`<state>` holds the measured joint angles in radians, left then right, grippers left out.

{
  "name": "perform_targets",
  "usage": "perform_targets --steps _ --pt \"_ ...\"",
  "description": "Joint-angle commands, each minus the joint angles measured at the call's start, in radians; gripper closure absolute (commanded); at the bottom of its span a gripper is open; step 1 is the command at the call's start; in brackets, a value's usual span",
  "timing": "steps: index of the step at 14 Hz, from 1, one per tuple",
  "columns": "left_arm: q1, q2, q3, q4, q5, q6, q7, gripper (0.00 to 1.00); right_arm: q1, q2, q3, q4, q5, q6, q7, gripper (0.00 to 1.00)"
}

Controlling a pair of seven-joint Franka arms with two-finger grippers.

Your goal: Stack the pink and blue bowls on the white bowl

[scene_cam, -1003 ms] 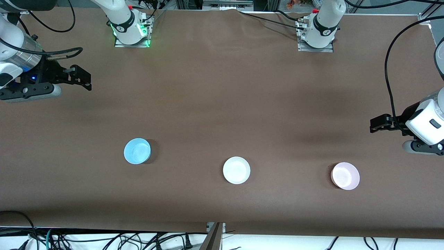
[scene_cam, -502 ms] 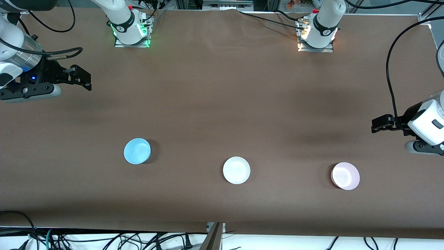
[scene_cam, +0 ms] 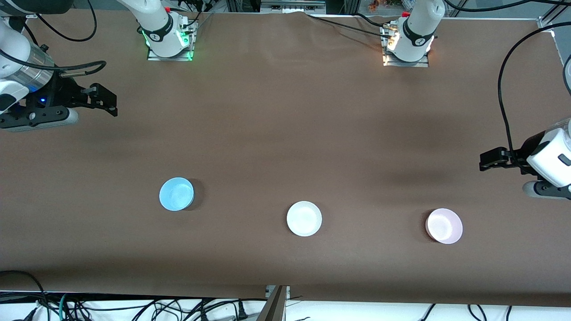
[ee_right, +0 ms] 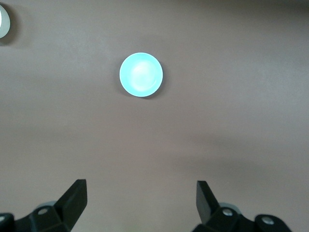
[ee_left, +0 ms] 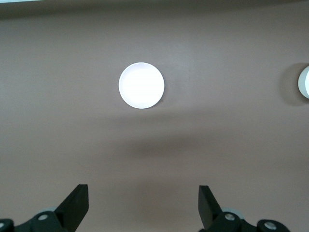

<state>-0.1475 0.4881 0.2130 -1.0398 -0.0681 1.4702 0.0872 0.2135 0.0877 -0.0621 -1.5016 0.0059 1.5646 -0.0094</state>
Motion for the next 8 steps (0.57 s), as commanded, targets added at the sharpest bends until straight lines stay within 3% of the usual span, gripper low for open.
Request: perform_targets --steps 1,8 --pt "0.04 -0.017 -0.004 -0.052 -0.018 0.056 0.081 0.0 -0.005 0.001 0.004 0.011 -0.014 -0.009 0.005 0.0" --pt "0.049 -0.017 -0.003 -0.071 -0.015 0.056 0.103 0.0 -0.008 0.003 0.001 0.011 -0.012 -0.008 0.0 0.0"
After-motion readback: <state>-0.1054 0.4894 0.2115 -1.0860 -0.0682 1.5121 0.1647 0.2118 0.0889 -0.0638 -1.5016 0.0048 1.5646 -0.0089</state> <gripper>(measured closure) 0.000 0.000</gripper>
